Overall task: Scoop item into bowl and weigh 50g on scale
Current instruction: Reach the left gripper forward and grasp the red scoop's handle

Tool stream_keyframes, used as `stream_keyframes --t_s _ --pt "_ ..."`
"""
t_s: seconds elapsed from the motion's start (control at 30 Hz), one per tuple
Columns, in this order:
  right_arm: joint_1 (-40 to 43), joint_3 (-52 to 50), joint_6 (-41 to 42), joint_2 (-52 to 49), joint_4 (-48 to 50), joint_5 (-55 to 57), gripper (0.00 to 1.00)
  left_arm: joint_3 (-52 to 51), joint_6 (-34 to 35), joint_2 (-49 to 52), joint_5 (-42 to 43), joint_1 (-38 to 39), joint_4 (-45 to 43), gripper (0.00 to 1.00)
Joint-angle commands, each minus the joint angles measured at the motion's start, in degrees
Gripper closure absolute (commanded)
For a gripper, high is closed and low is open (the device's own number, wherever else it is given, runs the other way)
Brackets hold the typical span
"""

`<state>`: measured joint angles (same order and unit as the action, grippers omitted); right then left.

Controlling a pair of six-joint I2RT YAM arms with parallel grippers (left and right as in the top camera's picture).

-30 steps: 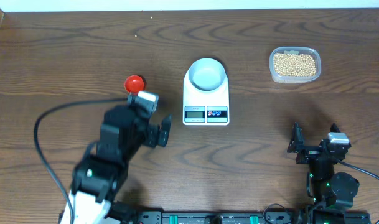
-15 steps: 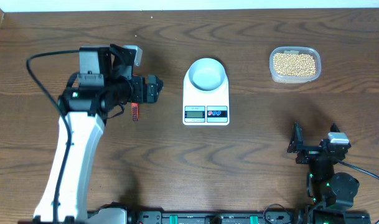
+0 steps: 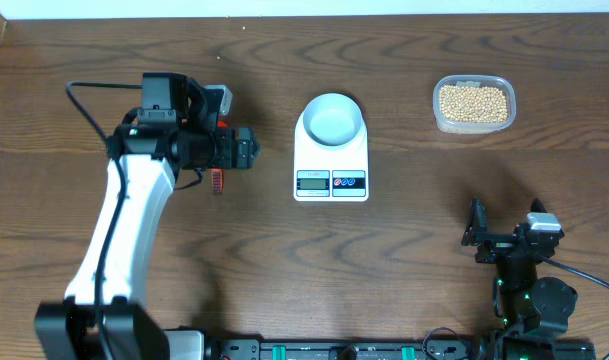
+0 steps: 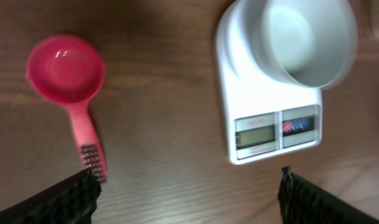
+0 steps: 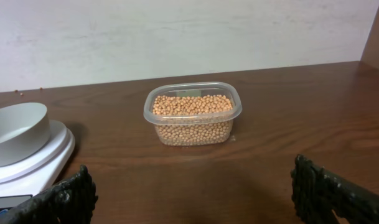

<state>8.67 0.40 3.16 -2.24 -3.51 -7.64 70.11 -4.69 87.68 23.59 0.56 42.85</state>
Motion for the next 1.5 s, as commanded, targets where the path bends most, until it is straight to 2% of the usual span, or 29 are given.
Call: stream_keyframes --t_s 0.0,0.1,0.23,0.37,0.73,1.07,1.23,1.47 --pt "0.2 -0.1 -0.7 0.1 -0.2 0.4 0.01 0.5 1.8 3.8 -2.3 -2.4 -1.4 0.09" --pt "0.2 -0.1 -0.7 0.1 -0.2 0.4 0.01 0.5 4.8 7.1 -2.3 -5.1 -3.7 0.14" --pt "0.2 -0.1 -0.7 0.1 -0.2 0.4 0.01 0.5 5.4 10.8 -2.3 -7.8 -5.3 0.21" --pt "0.2 -0.1 -0.7 0.1 -0.2 0.4 0.01 0.5 5.5 13.1 -3.4 -9.1 -7.2 0.23" --pt "0.2 -0.1 -0.7 0.1 -0.2 0.4 0.01 0.5 7.7 18.0 -10.8 -9.2 -13.9 0.30" --pt "0.2 -0.1 -0.7 0.1 -0.2 0.4 0.01 0.5 8.5 20.5 -10.8 -9.1 -18.8 0.37" --pt "0.2 -0.1 -0.7 0.1 -0.2 0.4 0.01 0.5 8.5 21.2 -10.6 -9.1 -19.5 0.47" --pt "0.2 -0.1 -0.7 0.1 -0.2 0.4 0.01 0.5 8.5 24.2 -10.6 -8.8 -21.2 0.49"
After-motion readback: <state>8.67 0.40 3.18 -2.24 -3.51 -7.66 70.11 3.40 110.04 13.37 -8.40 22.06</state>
